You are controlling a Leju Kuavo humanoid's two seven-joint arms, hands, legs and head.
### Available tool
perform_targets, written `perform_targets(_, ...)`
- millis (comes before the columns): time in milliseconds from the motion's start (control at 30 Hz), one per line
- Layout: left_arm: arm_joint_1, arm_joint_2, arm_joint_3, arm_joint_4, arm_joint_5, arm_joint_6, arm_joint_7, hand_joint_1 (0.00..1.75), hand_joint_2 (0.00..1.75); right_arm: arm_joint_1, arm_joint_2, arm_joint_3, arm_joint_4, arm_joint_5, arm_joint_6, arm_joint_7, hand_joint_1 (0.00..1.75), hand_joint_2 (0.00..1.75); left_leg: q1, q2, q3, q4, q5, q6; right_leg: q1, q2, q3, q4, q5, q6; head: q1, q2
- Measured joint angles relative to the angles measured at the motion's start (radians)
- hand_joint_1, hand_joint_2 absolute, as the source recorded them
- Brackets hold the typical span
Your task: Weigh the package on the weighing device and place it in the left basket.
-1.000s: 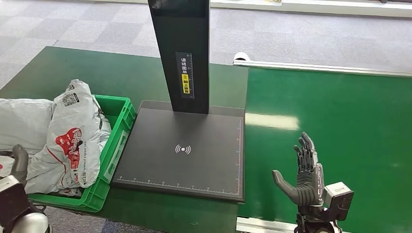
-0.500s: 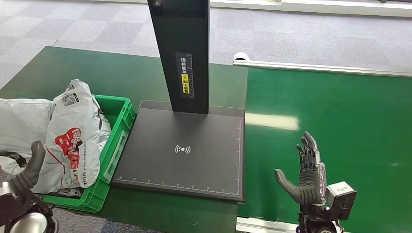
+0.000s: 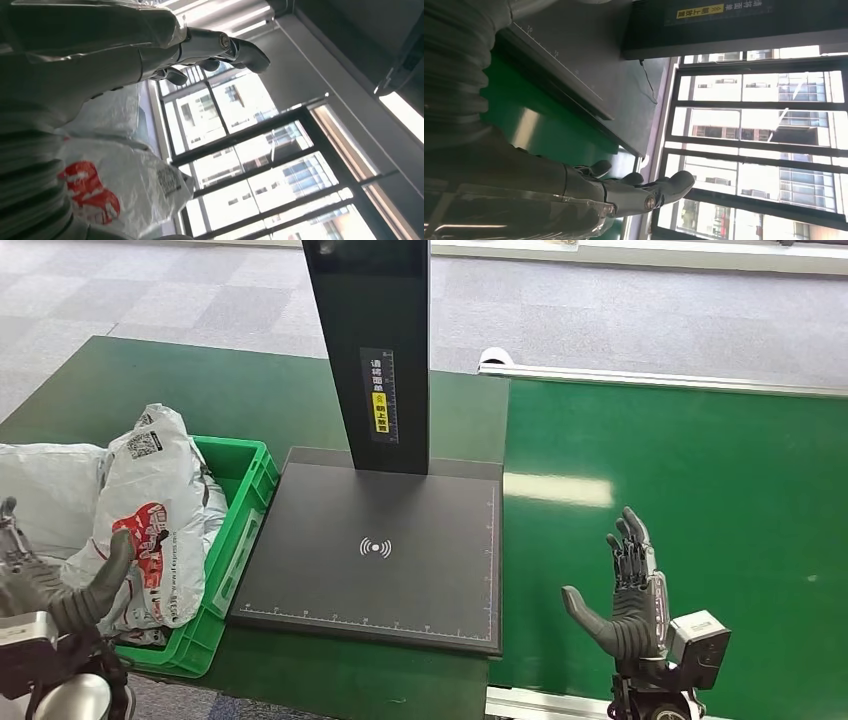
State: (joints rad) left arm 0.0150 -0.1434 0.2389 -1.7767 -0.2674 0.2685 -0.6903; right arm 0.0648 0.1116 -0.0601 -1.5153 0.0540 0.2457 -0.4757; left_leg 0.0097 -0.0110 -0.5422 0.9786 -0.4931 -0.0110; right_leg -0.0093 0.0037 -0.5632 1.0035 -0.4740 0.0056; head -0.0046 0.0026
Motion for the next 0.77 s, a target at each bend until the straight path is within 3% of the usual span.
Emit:
perform_targets(167,-0.015,-0.001,-0.074,0.042,0.030,-0.147,0.045,0.00,1.75,-0.019,-0.002,0.014,0.015,0.000,0.005,0.000,0.00,1.75,0.000,0.000,0.000,0.000,0.000,0.000,0.000,0.000,0.000,0.000,0.000,0.000,0.000,0.000)
perform_targets(400,-0.031,-0.006,-0.141,0.095,0.034,-0.192,0.061,0.00,1.75,-0.025,-0.004,0.021,0.031,0.000,0.014,0.000,0.00,1.75,0.000,0.000,0.000,0.000,0.000,0.000,0.000,0.000,-0.001,0.000,0.000,0.000,0.000,0.000)
perform_targets(567,-0.065,-0.017,-0.235,0.195,0.078,-0.342,0.128,0.00,1.75,-0.039,-0.008,0.034,0.050,-0.027,0.010,0.010,0.00,1.75,0.000,-0.001,-0.001,0.000,0.000,0.000,0.000,-0.001,0.000,0.000,0.000,0.000,0.000,0.000)
perform_targets(700,-0.101,-0.031,-0.282,0.317,0.234,-0.407,0.203,0.00,0.00,-0.055,-0.009,0.041,0.095,-0.058,0.027,0.023,0.00,1.75,0.000,0.000,0.000,0.001,0.000,0.000,0.000,0.000,0.000,0.000,0.001,0.001,0.000,0.000)
perform_targets(767,-0.107,-0.031,-0.294,0.355,0.242,-0.421,0.213,0.00,0.00,-0.059,-0.009,0.049,0.112,-0.057,0.035,0.021,0.00,1.75,0.000,0.000,0.000,0.001,0.000,0.000,0.000,0.000,0.000,0.000,0.001,0.001,0.000,0.000)
